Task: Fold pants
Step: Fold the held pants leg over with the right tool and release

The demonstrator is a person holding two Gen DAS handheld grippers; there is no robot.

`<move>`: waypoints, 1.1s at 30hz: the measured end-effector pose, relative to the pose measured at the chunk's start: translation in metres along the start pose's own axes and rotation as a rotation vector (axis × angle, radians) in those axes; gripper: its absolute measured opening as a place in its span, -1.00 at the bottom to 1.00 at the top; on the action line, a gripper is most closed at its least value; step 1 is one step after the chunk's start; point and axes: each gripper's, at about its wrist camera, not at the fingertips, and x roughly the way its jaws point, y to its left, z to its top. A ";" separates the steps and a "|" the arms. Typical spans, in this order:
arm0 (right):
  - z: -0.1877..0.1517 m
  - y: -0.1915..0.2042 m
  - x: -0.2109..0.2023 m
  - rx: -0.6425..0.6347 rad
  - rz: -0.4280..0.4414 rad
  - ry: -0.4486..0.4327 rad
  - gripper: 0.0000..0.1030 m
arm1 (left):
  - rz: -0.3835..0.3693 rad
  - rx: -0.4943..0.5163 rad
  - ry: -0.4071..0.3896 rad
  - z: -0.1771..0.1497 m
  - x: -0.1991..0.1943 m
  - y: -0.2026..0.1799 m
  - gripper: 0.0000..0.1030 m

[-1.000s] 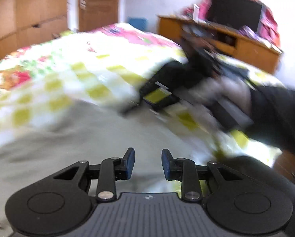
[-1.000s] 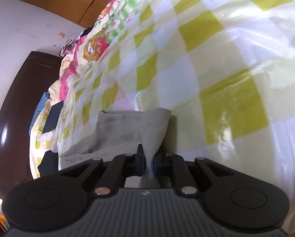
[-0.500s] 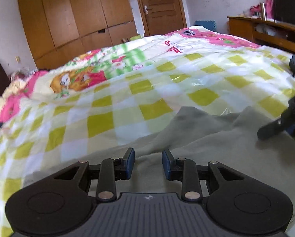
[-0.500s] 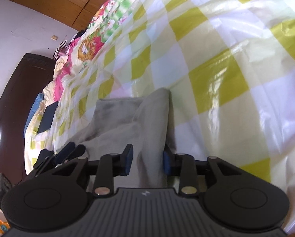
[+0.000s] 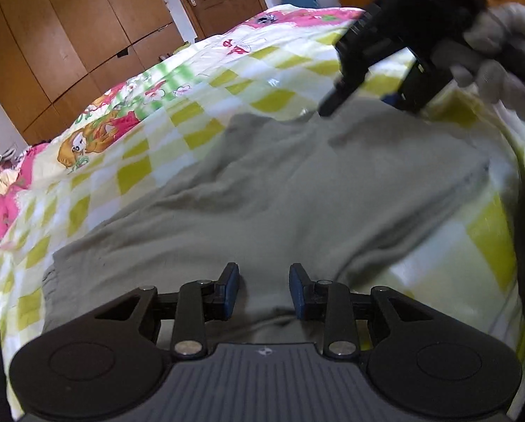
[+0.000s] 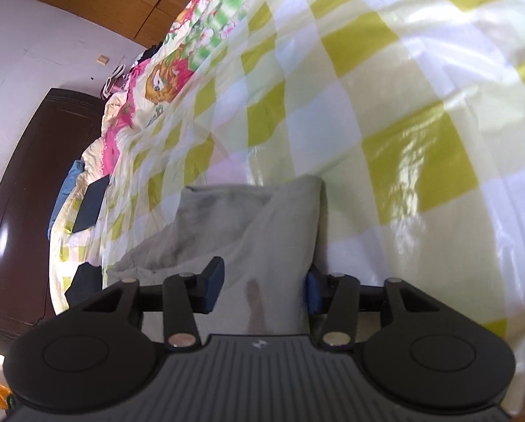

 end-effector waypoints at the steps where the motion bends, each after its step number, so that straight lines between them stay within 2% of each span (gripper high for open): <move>1: 0.001 0.000 0.000 -0.002 -0.001 -0.002 -0.05 | -0.007 -0.012 0.000 0.002 -0.004 0.001 -0.15; 7: -0.006 -0.004 0.001 0.010 -0.005 0.014 -0.08 | -0.033 -0.025 -0.088 0.012 -0.016 0.011 -0.10; 9: -0.006 -0.007 -0.001 0.039 -0.009 -0.005 -0.38 | -0.019 -0.019 -0.060 0.008 -0.004 0.013 -0.10; 10: -0.006 -0.007 -0.004 0.064 -0.013 -0.015 -0.80 | -0.021 -0.008 -0.034 0.004 0.002 0.013 -0.10; 11: -0.005 -0.006 -0.007 0.087 -0.012 -0.026 -0.88 | -0.019 -0.002 -0.034 -0.002 0.004 0.013 -0.09; 14: -0.001 0.016 -0.016 0.098 0.021 -0.061 -0.88 | -0.043 -0.029 -0.071 -0.010 -0.003 0.018 -0.08; 17: 0.001 0.065 -0.016 0.043 0.053 -0.077 -0.88 | -0.089 -0.124 -0.091 -0.016 -0.005 0.036 -0.07; 22: 0.002 0.156 0.020 -0.031 0.094 -0.052 -0.88 | -0.146 -0.271 -0.167 -0.027 -0.026 0.077 -0.07; 25: -0.005 0.204 0.071 -0.100 0.084 0.027 -0.83 | -0.162 -0.374 -0.212 -0.046 -0.048 0.106 -0.07; 28: -0.024 0.237 0.126 -0.142 0.050 0.151 -0.77 | -0.160 -0.459 -0.226 -0.069 -0.066 0.125 -0.05; 30: -0.042 0.254 0.150 -0.187 0.032 0.232 -0.62 | -0.155 -0.515 -0.225 -0.082 -0.072 0.132 -0.04; 33: -0.057 0.268 0.157 -0.212 0.063 0.301 -0.37 | -0.170 -0.580 -0.224 -0.094 -0.074 0.139 -0.03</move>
